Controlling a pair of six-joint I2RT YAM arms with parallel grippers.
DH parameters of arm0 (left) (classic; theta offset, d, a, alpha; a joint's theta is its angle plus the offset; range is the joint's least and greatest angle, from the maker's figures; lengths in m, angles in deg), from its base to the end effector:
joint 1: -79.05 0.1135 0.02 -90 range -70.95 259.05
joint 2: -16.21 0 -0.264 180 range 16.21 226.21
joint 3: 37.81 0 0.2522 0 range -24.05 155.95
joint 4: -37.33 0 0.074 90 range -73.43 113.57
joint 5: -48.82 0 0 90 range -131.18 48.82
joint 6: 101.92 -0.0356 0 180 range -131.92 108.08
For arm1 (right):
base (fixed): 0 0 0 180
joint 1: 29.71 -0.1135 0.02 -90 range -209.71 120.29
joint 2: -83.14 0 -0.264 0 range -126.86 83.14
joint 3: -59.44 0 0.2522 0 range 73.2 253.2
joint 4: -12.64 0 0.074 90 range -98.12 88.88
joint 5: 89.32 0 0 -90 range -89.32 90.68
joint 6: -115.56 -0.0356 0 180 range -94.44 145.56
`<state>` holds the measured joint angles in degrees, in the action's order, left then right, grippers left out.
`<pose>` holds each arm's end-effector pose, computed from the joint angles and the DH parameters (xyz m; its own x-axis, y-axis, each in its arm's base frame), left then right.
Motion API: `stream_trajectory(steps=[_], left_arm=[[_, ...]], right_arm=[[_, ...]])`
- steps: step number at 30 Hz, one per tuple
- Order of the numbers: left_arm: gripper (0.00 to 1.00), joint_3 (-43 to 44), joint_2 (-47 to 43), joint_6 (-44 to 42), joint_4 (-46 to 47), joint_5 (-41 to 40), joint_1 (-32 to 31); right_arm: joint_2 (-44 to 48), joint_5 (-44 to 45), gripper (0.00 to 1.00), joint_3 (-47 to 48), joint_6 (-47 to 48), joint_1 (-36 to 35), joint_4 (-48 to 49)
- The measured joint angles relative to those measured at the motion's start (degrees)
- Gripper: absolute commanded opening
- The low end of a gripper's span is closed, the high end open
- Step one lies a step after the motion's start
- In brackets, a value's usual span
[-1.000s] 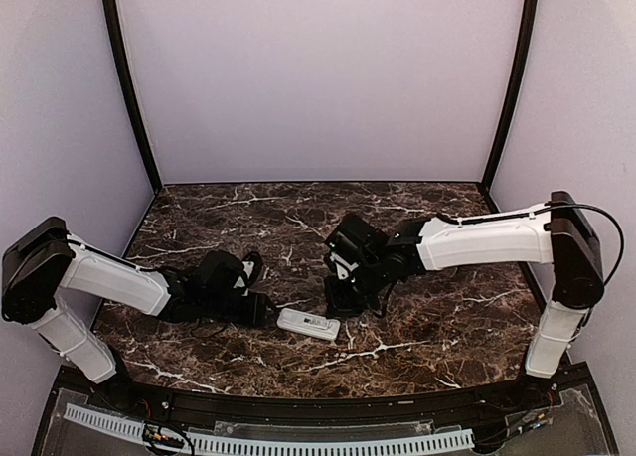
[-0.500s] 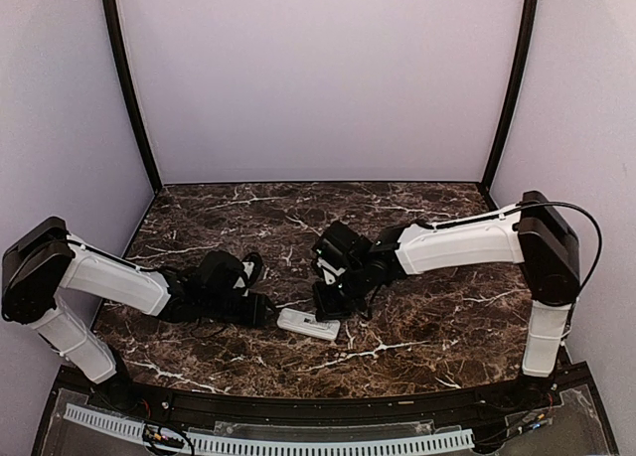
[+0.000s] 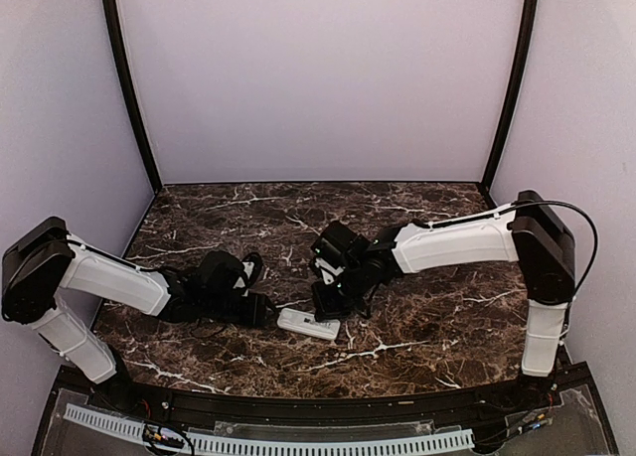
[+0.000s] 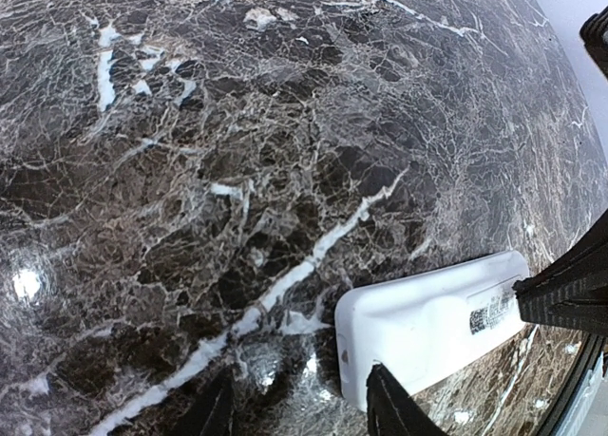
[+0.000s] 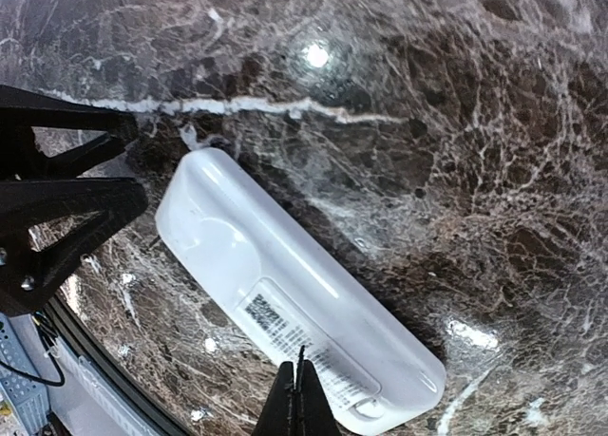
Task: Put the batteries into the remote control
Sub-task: Press the battery cover on the remote control, then pick up the remote control from the center of the board.
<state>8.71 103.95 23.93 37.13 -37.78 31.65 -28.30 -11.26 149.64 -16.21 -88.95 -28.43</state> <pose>0.1889 -0.2086 0.1386 -0.8109 0.0182 -0.5848 0.3577 0.8064 -0.4710 0.1993 0.3493 0.1715 -0.9306 -0.2892 -0.2245 -0.3620 0.8184 0.4462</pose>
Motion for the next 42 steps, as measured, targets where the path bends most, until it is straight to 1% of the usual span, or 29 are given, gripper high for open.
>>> stream_trajectory(steps=[2, 3, 5, 6, 7, 8, 9, 10, 11, 13, 14, 18, 21, 25, 30, 32, 35, 40, 42], left_arm=[[0.45, 0.0, 0.0, 0.0, 0.0, 0.0, 0.0], [0.45, 0.0, 0.0, 0.0, 0.0, 0.0, 0.0], [0.45, 0.0, 0.0, 0.0, 0.0, 0.0, 0.0], [0.45, 0.0, 0.0, 0.0, 0.0, -0.1, 0.0], [0.46, 0.0, 0.0, 0.0, -0.1, -0.3, 0.0], [0.49, 0.0, -0.2, 0.0, -0.4, -0.9, 0.0], [0.51, 0.0, -0.6, 0.0, -0.9, -1.5, 0.0], [0.56, 0.0, -1.3, 0.0, -1.3, -2.2, 0.0], [0.59, 0.0, -2.6, 0.2, -1.9, -3.6, 0.0], [0.67, -0.2, -6.7, 0.5, -3.2, -6.6, 0.2], [0.73, -0.3, -9.3, 0.7, -3.8, -8.4, 0.4], [0.84, -0.3, -19.6, 1.9, -6.3, -15.7, 1.3], [0.86, -0.3, -24.5, 2.3, -8.1, -20.2, 1.7], [0.86, -0.3, -26.6, 2.3, -11.0, -24.3, 1.9], [0.86, -0.6, -26.6, 2.3, -13.2, -26.2, 1.9], [0.86, -0.7, -26.6, 2.3, -13.6, -26.4, 1.9], [0.85, -0.7, -26.6, 2.2, -13.7, -26.6, 1.9], [0.84, -1.0, -26.6, 1.9, -13.6, -26.5, 1.9], [0.84, -1.6, -27.0, 1.6, -13.4, -26.3, 1.9]], right_arm=[[0.6, 0.3, 0.01, 1.4, 0.7, 0.0, -1.0], [1.2, 0.5, 0.10, 1.8, 1.1, 0.0, -1.2], [2.8, 0.7, 0.37, 2.2, 3.1, 0.0, -1.2], [3.5, 0.7, 0.57, 2.4, 4.6, 0.0, -1.2], [4.2, 0.7, 0.73, 2.7, 6.3, 0.0, -1.2], [4.5, 0.7, 0.92, 3.0, 7.6, 0.0, -1.1], [4.5, 0.6, 0.98, 3.6, 10.6, 0.0, -1.0], [4.5, 0.6, 0.99, 3.9, 12.8, 0.0, -0.7], [4.3, 0.7, 0.99, 4.2, 15.5, -0.1, -0.6], [3.4, 1.1, 0.98, 5.5, 21.5, -0.3, -0.6], [2.6, 1.4, 0.99, 6.3, 23.6, -0.5, -0.6], [-4.0, 3.0, 0.99, 13.0, 33.6, -1.4, -1.4], [-9.3, 3.8, 0.99, 17.7, 39.3, -1.9, -3.0], [-13.7, 4.8, 0.93, 20.6, 43.8, -2.8, -5.8], [-15.6, 5.8, 0.82, 21.3, 46.2, -4.3, -9.2], [-16.0, 6.4, 0.75, 21.5, 46.4, -4.8, -10.3], [-16.0, 7.3, 0.56, 21.6, 46.9, -4.9, -10.8], [-16.0, 8.1, 0.38, 21.6, 46.3, -5.2, -10.8], [-16.0, 8.2, 0.33, 21.6, 46.2, -5.2, -10.7]])
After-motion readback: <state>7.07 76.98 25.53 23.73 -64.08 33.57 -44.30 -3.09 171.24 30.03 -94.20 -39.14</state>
